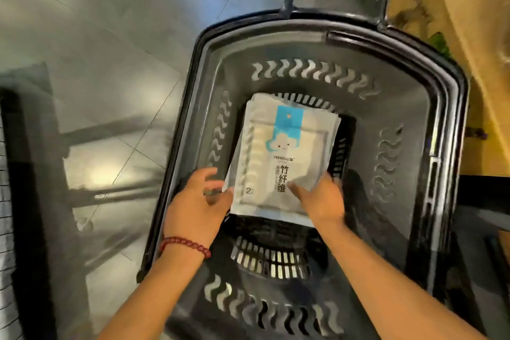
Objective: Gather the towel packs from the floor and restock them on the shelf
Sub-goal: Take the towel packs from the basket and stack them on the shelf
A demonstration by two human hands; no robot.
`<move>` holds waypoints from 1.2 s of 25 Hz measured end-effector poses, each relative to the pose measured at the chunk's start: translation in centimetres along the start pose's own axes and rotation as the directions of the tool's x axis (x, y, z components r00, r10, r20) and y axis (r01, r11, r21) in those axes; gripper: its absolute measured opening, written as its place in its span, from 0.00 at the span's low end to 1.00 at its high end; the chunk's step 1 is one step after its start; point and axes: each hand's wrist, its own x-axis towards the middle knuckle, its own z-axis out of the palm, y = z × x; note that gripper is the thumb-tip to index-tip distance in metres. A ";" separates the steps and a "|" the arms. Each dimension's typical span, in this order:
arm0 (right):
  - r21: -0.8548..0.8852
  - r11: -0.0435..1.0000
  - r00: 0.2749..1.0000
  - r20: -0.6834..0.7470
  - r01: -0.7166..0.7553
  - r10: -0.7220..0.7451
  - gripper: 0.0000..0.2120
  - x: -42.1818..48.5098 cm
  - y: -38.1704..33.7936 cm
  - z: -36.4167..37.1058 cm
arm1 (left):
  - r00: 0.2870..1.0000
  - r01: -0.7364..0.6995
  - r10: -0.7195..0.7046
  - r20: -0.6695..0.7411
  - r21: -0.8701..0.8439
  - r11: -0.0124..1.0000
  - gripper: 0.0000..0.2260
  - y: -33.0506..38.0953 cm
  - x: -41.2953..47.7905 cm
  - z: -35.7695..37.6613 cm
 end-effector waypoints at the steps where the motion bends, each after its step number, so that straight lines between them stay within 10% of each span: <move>1: 0.002 0.999 0.999 -0.027 -0.043 0.043 0.41 0.9 -0.1 0.9 | 1.000 -0.009 0.008 -0.026 -0.018 1.000 0.17 -0.3 0.2 0.2; 11: 0.231 0.973 0.968 -0.247 0.007 0.052 0.08 -1.2 0.5 -2.2 | 0.996 0.083 -0.080 0.032 -0.133 0.988 0.16 1.3 0.0 -0.2; 16: 0.352 0.896 0.921 -0.364 0.271 -0.136 0.11 -5.0 0.5 -5.2 | 0.976 0.170 -0.144 0.162 -0.166 0.971 0.22 2.2 -0.4 -0.6; 24: 0.838 0.525 0.970 -0.019 0.146 -0.241 0.12 -9.0 -1.0 -8.6 | 0.934 0.298 -0.155 0.323 -0.463 0.835 0.18 3.5 0.4 -0.9; 30: 0.785 0.620 0.972 0.134 0.015 -0.193 0.04 -6.4 -3.0 -5.9 | 0.963 0.228 -0.110 0.246 -0.531 0.816 0.11 3.1 0.7 -2.2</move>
